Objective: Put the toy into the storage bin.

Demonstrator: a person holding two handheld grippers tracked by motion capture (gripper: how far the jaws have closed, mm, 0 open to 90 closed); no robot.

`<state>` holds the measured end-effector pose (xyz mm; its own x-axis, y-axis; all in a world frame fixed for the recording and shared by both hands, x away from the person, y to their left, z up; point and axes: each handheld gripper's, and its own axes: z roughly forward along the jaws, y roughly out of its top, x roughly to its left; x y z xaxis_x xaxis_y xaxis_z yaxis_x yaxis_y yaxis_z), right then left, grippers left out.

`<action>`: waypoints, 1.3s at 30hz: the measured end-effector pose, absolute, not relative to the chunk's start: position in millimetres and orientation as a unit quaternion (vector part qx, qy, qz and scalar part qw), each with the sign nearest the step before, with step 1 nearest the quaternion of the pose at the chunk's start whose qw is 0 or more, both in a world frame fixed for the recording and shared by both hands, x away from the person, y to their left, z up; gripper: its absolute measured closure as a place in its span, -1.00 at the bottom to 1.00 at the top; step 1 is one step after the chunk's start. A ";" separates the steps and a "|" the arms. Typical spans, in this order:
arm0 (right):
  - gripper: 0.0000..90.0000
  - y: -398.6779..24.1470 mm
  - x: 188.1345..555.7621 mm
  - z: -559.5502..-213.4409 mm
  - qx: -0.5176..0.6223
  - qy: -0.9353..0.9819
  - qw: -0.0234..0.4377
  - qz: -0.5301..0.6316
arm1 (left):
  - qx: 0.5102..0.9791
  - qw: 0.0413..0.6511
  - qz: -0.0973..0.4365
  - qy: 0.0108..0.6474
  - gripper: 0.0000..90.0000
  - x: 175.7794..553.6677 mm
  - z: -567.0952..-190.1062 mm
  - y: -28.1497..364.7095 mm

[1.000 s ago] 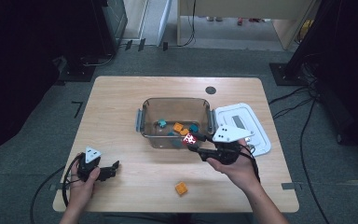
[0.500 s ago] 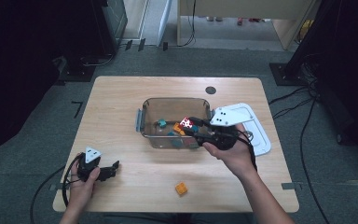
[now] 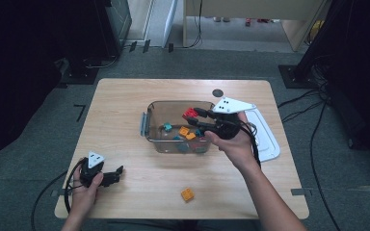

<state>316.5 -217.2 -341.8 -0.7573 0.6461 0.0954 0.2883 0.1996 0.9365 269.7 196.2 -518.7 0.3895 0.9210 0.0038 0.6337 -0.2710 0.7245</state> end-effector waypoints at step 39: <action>0.33 -192.4 385.1 -388.4 0.408 0.831 0.103 0.364 | 0.766 0.328 0.219 0.507 -0.80 269.6 -518.8 196.2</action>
<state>385.1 -192.4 -388.4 -0.6455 0.7534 0.1253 0.6027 0.4017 0.6894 269.6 196.2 -518.8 0.3899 0.9209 0.0030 0.6339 -0.2708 0.7245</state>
